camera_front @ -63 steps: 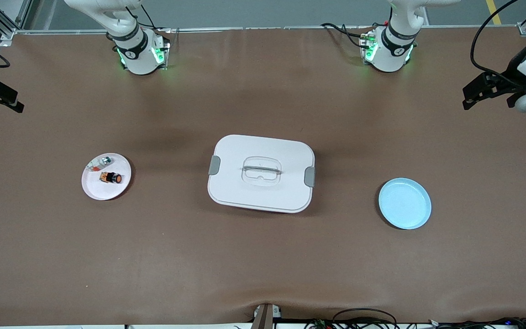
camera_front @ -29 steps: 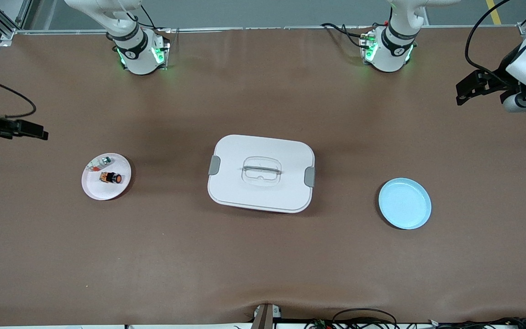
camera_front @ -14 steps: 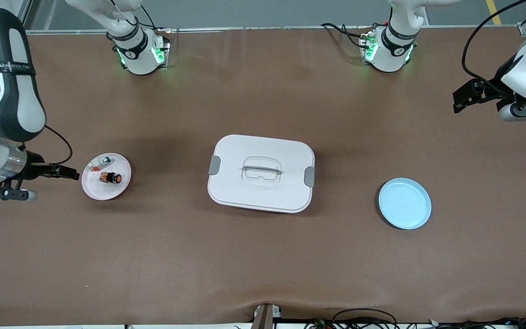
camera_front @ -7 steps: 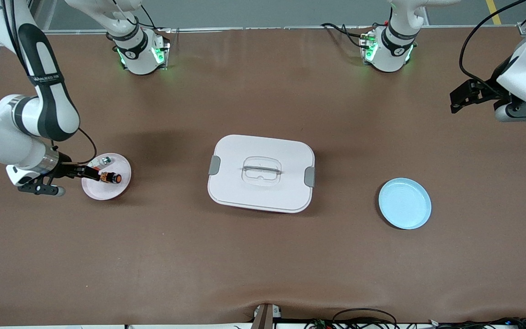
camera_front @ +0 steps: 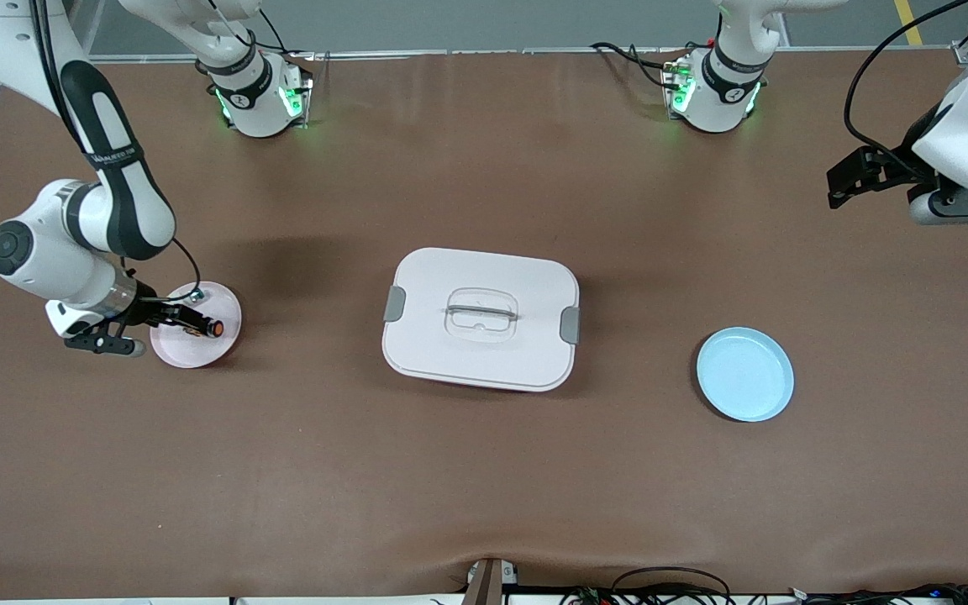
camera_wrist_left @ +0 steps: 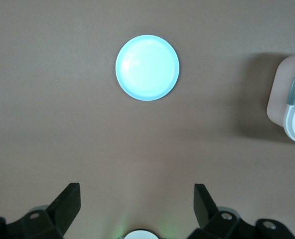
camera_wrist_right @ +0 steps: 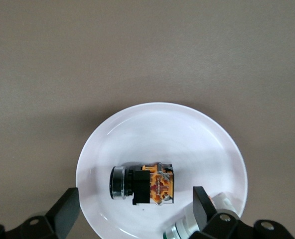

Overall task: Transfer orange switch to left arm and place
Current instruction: 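Move the right gripper down over the orange switch on the white plate, then close the right gripper on the orange switch and lift it, then carry the switch over the box with the right gripper while the left gripper approaches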

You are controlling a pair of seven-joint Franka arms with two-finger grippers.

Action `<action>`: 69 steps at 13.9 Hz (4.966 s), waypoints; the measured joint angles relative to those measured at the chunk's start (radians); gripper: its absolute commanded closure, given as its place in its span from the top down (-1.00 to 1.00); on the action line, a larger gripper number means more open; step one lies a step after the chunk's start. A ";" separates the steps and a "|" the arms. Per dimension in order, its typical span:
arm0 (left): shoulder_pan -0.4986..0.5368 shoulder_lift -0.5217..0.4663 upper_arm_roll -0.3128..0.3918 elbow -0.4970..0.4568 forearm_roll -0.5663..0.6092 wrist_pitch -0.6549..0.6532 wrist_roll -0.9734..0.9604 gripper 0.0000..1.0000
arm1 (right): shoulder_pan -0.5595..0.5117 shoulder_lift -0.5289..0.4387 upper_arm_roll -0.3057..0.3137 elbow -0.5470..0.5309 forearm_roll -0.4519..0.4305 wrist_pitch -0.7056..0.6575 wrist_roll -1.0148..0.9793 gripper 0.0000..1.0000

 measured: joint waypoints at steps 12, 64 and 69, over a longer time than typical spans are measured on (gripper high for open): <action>0.000 0.000 0.000 0.000 0.000 0.001 0.000 1.00 | 0.010 0.086 -0.008 -0.004 0.003 0.085 -0.070 1.00; -0.022 0.125 -0.427 -0.111 -0.504 0.572 -0.211 0.62 | 0.660 0.128 0.008 0.836 0.504 -0.467 1.665 -1.00; -0.022 0.148 -0.427 -0.152 -0.599 0.684 -0.211 0.54 | 0.686 0.129 0.008 0.843 0.561 -0.414 1.694 -1.00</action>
